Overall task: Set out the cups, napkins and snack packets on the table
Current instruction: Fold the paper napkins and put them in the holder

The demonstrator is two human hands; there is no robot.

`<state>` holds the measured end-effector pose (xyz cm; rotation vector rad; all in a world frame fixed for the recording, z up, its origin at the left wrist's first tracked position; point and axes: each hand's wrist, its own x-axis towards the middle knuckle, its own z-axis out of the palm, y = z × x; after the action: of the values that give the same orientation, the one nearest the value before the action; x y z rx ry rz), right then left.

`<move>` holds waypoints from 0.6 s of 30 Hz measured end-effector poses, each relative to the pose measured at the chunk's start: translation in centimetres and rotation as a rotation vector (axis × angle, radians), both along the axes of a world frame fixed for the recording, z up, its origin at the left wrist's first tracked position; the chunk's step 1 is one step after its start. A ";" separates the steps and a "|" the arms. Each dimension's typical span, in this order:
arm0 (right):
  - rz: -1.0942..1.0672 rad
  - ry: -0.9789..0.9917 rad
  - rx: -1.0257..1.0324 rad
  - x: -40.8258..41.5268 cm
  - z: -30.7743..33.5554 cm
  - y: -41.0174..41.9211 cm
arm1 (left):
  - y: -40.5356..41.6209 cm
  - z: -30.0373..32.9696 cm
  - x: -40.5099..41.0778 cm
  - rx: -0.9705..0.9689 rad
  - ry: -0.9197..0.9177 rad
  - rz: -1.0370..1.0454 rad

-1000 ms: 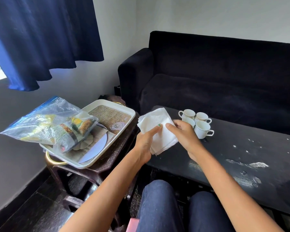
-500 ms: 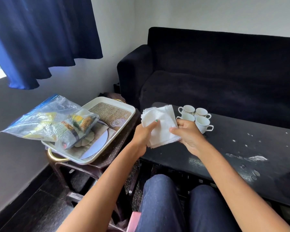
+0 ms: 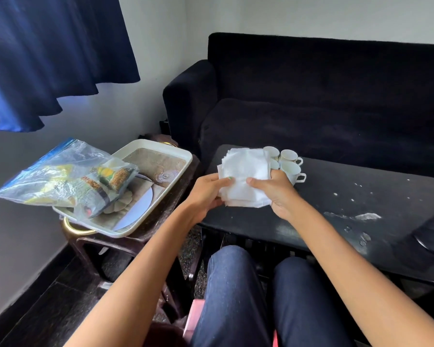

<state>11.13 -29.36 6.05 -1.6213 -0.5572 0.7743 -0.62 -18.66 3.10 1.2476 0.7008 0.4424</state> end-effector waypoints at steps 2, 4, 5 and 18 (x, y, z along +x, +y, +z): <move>0.019 0.014 -0.003 0.3 0.4 -0.9 | -0.3 -0.2 0.1 0.038 0.016 0.021; 0.027 0.030 -0.007 0.8 0.5 -1.8 | -0.7 -0.2 0.3 0.068 0.022 0.042; 0.028 0.030 -0.009 1.0 0.6 -2.1 | -0.7 -0.2 0.3 0.079 0.023 0.057; -0.157 -0.233 -0.078 5.7 -0.5 -6.5 | -5.2 -0.3 4.5 0.205 0.156 0.166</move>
<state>16.87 -35.85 5.55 -1.8172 -0.5614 0.4993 3.92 -23.88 2.76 1.4331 0.9141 0.5688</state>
